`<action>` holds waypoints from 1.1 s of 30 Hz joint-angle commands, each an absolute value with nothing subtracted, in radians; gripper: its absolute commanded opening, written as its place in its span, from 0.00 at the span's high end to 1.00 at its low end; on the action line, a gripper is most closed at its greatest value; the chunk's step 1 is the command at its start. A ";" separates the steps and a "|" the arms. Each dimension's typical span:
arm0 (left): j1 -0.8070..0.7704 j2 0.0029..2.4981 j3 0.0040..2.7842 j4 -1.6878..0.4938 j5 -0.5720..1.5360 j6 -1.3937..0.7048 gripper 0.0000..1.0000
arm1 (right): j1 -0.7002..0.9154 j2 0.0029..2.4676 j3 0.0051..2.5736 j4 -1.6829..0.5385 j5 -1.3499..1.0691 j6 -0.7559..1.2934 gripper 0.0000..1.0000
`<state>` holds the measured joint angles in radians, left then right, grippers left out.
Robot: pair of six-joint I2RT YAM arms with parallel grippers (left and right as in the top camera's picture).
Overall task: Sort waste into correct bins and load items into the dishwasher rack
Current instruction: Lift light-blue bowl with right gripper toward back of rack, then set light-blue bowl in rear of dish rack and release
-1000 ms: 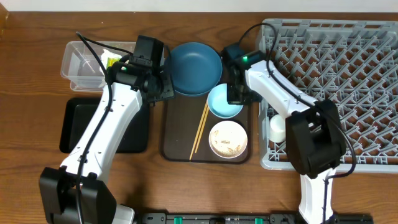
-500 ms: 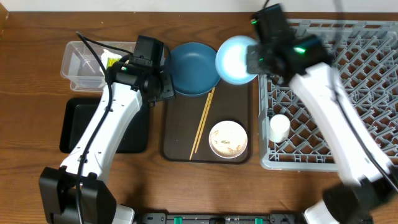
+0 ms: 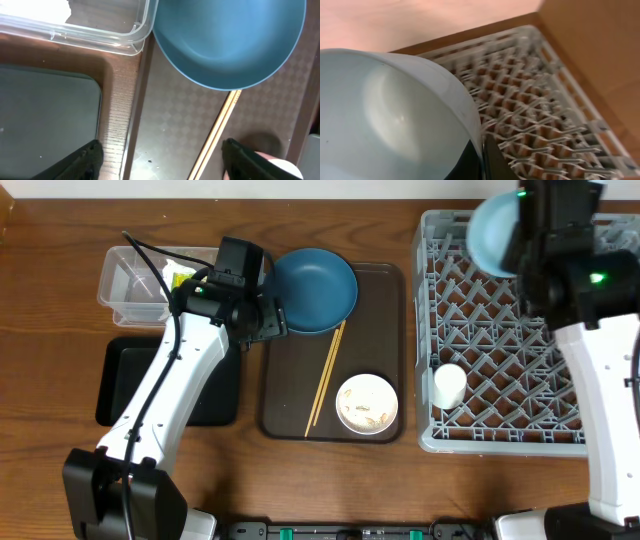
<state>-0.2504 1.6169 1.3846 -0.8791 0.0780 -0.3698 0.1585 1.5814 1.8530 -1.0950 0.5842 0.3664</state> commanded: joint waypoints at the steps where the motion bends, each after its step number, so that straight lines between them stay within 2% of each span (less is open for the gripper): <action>1: -0.247 1.601 1.398 -0.881 0.066 -0.376 0.17 | 0.113 1.605 1.858 -1.068 0.672 0.329 0.99; 6: -0.247 1.601 1.398 -0.881 0.066 -0.376 0.13 | 0.084 1.652 1.858 -0.995 0.718 0.252 0.99; 12: -0.247 1.601 1.398 -0.881 0.066 -0.376 0.12 | 0.086 1.760 1.858 -0.871 0.933 0.125 0.99; 24: -0.247 1.601 1.398 -0.882 0.066 -0.376 0.11 | 0.114 1.965 1.858 -0.657 1.023 -0.137 0.99; 33: -0.247 1.601 1.398 -0.882 0.066 -0.376 0.11 | 0.179 2.065 1.858 -0.493 1.025 -0.408 0.99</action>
